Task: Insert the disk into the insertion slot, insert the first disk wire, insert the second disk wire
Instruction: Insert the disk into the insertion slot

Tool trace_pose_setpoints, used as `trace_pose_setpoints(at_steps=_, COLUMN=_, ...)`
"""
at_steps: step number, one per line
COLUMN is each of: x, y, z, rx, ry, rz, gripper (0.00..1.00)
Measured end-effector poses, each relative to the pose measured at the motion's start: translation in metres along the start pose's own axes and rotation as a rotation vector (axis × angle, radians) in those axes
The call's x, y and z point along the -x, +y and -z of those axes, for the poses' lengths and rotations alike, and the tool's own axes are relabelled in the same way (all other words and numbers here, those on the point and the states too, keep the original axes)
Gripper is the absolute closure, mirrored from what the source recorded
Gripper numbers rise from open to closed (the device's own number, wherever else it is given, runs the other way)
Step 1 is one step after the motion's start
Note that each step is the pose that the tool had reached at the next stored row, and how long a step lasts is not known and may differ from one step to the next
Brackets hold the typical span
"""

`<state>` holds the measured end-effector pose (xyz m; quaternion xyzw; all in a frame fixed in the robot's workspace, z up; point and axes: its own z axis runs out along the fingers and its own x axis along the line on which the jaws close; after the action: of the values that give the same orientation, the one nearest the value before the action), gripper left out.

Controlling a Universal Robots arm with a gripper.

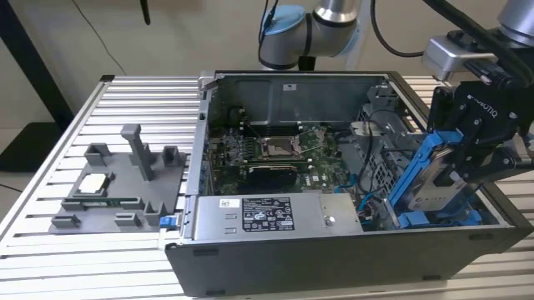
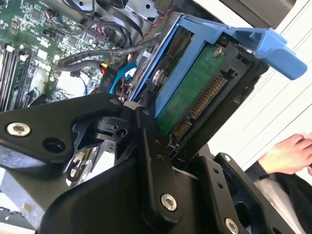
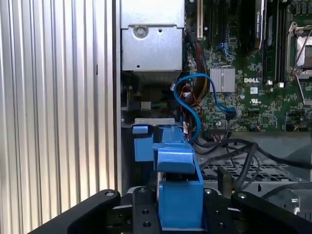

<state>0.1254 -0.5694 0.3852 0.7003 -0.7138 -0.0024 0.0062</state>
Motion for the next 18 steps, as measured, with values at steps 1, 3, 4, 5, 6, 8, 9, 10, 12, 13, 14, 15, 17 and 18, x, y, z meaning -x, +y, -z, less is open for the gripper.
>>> trace_pose_setpoints(at_steps=1, x=0.0, y=0.0, z=-0.0003, rx=0.0, ry=-0.0001, rz=0.0, gripper=0.67)
trace_pose_setpoints(at_steps=3, x=0.0, y=-0.0001, z=-0.0003, rx=0.0, ry=0.0002, rz=0.0, gripper=0.6)
trace_pose_setpoints(at_steps=4, x=0.0, y=-0.0001, z=-0.0002, rx=-0.0001, ry=0.0003, rz=0.0, gripper=0.6)
trace_pose_setpoints(at_steps=5, x=0.0, y=0.0, z=0.0003, rx=0.0003, ry=0.0002, rz=0.0, gripper=0.6)
trace_pose_setpoints(at_steps=6, x=0.0, y=0.0001, z=0.0025, rx=0.0009, ry=0.0001, rz=0.0, gripper=0.53)
trace_pose_setpoints(at_steps=8, x=0.0, y=0.0001, z=0.0088, rx=0.0016, ry=0.0, rz=0.0, gripper=0.53)
trace_pose_setpoints(at_steps=9, x=0.0, y=0.0002, z=0.0125, rx=0.0017, ry=-0.0001, rz=0.0, gripper=0.53)
trace_pose_setpoints(at_steps=10, x=0.0002, y=0.0002, z=0.016, rx=0.0017, ry=0.0003, rz=0.0, gripper=0.53)
trace_pose_setpoints(at_steps=12, x=0.0019, y=0.0008, z=0.0167, rx=0.0017, ry=-0.0003, rz=0.0, gripper=0.53)
trace_pose_setpoints(at_steps=13, x=0.0031, y=0.0014, z=0.0169, rx=0.0015, ry=-0.0001, rz=0.0, gripper=0.53)
trace_pose_setpoints(at_steps=14, x=0.0047, y=0.002, z=0.0168, rx=0.0013, ry=-0.0012, rz=0.0, gripper=0.53)
trace_pose_setpoints(at_steps=15, x=0.0063, y=0.0025, z=0.0168, rx=0.0012, ry=-0.0036, rz=0.0, gripper=0.53)
trace_pose_setpoints(at_steps=17, x=0.0097, y=0.0033, z=0.0163, rx=-0.0002, ry=-0.0113, rz=0.0, gripper=0.53)
trace_pose_setpoints(at_steps=18, x=0.0115, y=0.0037, z=0.0158, rx=-0.0017, ry=-0.0151, rz=0.0, gripper=0.53)
